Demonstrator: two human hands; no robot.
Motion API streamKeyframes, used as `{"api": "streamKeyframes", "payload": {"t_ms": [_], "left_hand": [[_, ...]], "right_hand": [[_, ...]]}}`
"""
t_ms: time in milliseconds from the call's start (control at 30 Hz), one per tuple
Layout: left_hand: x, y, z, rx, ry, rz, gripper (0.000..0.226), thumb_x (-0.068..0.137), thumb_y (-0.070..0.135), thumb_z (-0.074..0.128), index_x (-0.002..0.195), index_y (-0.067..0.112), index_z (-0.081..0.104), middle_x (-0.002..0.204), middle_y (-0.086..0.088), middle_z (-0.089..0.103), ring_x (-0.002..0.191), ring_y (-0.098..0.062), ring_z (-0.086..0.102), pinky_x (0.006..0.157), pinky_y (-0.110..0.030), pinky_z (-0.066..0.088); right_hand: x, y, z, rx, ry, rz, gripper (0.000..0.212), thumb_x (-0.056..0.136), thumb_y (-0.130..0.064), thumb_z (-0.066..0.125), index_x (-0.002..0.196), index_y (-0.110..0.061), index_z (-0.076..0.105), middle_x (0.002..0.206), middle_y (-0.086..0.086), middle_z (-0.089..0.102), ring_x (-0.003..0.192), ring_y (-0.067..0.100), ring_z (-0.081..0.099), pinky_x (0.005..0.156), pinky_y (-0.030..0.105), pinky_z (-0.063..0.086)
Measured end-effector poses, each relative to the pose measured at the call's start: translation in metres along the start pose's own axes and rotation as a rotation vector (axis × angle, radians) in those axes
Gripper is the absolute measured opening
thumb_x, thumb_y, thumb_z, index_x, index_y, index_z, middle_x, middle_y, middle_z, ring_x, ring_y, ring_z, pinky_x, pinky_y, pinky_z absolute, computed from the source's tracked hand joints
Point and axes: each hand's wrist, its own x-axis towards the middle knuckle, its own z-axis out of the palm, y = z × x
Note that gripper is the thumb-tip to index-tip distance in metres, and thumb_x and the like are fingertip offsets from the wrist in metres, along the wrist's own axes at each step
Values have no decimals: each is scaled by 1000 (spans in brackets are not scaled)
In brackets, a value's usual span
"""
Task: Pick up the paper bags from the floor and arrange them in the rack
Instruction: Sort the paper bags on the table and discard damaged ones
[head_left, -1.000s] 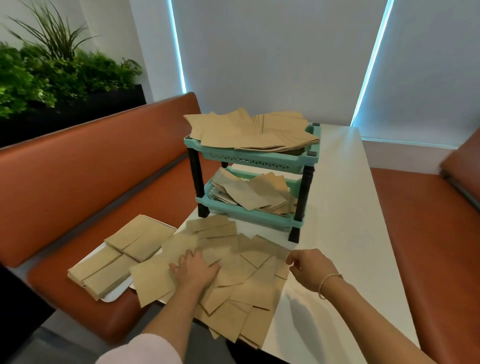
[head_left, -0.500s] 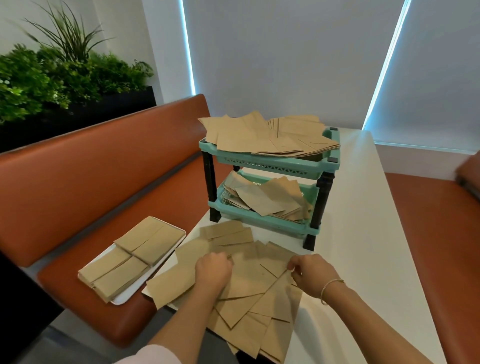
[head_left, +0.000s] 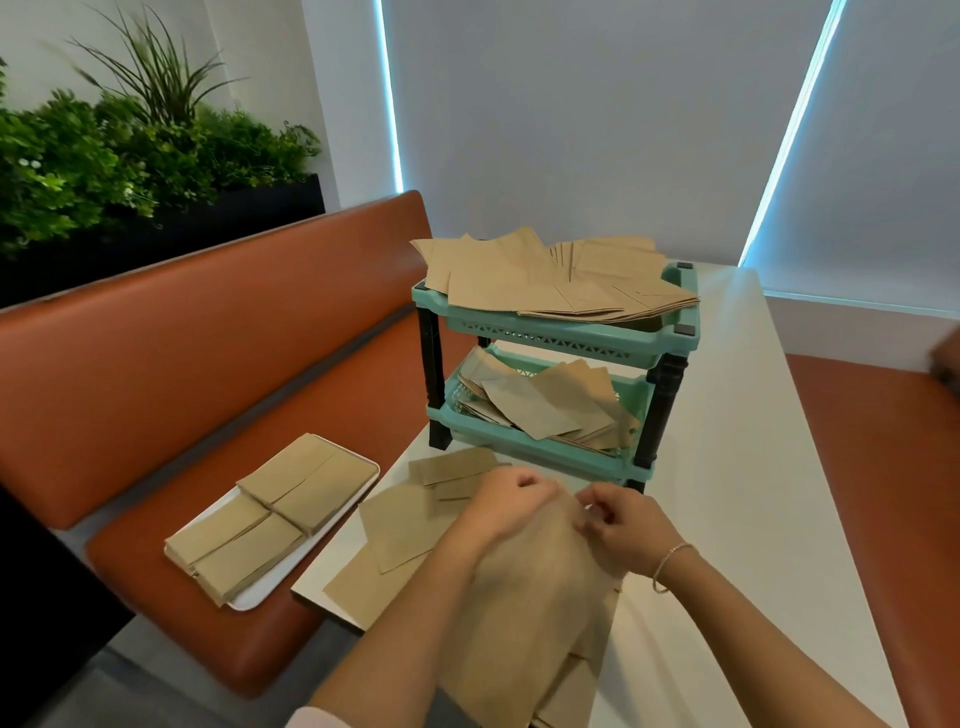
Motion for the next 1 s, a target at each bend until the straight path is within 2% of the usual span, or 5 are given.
{"api": "streamKeyframes", "payload": {"t_ms": [133,300,400,600,1000], "left_hand": [[25,-39,-4,104,234,-287,38,92,50,49,101,15,60,97,0,61,81,-13,56,69,-27,47],[42,-78,-12,305,376,-585,56,87,50,56,125,10,48,125,-13,49,114,-29,47,89,-39,45],[50,-82,-14,275,407,-639,61,84,50,60,125,7,47,121,-15,53,108,-29,53,86,-38,47],[57,-84,-9,266,373,-659,26,89,26,55,109,11,61,106,-11,64,95,-26,60,82,-36,52],[52,-72,-10,98,270,-683,23,92,13,46,109,4,60,112,-15,61,98,-29,60,80,-33,52]], "right_hand": [[-3,7,-5,-56,-8,70,18,95,-18,46,98,-32,57,86,-8,57,84,12,53,75,20,39],[-6,16,-9,-106,-10,137,23,94,-16,47,109,-25,61,89,-6,59,80,8,53,74,17,40],[-7,18,-14,-150,-6,141,26,93,-12,44,108,-24,62,88,-5,60,79,9,52,72,16,37],[-9,21,-15,-186,-2,143,28,92,-10,45,108,-24,62,88,-5,61,78,11,53,68,14,38],[-15,16,-23,-226,-11,146,28,95,-13,45,116,-24,61,100,-4,63,85,11,52,77,15,40]]}}
